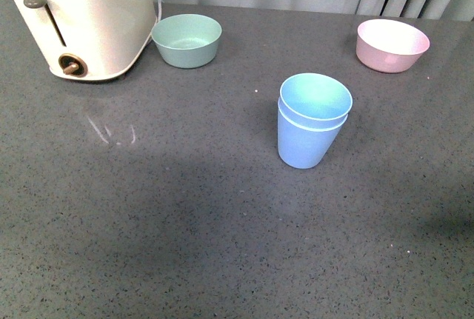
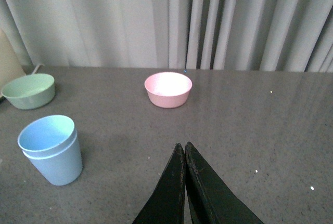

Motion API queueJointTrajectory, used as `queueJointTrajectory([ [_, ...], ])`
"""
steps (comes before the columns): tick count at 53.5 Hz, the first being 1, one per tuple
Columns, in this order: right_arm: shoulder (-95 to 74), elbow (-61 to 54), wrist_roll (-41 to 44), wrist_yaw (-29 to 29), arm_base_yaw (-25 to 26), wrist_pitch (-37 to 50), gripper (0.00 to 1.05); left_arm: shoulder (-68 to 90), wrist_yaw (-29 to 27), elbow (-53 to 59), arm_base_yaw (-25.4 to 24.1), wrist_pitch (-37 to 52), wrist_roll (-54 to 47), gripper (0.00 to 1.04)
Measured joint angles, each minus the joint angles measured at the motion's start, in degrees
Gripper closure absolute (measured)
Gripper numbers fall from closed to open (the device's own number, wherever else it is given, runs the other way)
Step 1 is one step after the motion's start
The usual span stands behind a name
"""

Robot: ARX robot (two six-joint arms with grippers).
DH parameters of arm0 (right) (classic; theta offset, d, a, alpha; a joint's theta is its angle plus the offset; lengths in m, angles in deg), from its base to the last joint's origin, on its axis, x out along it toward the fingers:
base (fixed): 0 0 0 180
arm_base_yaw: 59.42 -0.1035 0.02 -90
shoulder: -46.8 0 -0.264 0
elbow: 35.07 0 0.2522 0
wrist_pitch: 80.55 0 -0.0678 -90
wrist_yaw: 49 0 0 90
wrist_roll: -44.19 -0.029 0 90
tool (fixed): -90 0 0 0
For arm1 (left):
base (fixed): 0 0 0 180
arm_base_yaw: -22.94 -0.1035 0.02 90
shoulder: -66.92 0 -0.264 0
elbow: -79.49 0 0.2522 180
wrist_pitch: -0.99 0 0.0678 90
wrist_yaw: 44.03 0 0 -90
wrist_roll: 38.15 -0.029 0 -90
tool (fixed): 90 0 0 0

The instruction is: Stack blue cups with both arms

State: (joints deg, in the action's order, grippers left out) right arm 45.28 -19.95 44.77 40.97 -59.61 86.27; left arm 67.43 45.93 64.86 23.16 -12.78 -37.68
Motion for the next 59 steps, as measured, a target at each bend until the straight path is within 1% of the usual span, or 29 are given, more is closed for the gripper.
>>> queueJointTrajectory([
  [10,1.1,0.0,0.0,0.0,0.0,-0.5,1.03,0.0,0.0,0.0,0.0,0.0,0.0,0.09],
  [16,1.2,0.0,0.0,0.0,0.0,-0.5,0.84,0.0,0.0,0.0,0.0,0.0,0.0,0.09],
  [17,1.2,0.0,0.0,0.0,0.0,-0.5,0.82,0.0,0.0,0.0,0.0,0.0,0.0,0.09],
  [27,1.2,0.0,0.0,0.0,0.0,-0.5,0.39,0.0,0.0,0.0,0.0,0.0,0.0,0.09],
  [31,1.2,0.0,0.0,0.0,0.0,-0.5,0.28,0.0,0.0,0.0,0.0,0.0,0.0,0.09],
  [34,1.2,0.0,0.0,0.0,0.0,-0.5,0.17,0.0,0.0,0.0,0.0,0.0,0.0,0.09],
  [35,1.2,0.0,0.0,0.0,0.0,-0.5,0.12,0.0,0.0,0.0,0.0,0.0,0.0,0.09],
  [37,1.2,0.0,0.0,0.0,0.0,-0.5,0.07,0.0,0.0,0.0,0.0,0.0,0.0,0.09],
  [41,1.2,0.0,0.0,0.0,0.0,-0.5,0.09,0.0,0.0,0.0,0.0,0.0,0.0,0.09],
  [59,1.2,0.0,0.0,0.0,0.0,-0.5,0.09,0.0,0.0,0.0,0.0,0.0,0.0,0.09],
])
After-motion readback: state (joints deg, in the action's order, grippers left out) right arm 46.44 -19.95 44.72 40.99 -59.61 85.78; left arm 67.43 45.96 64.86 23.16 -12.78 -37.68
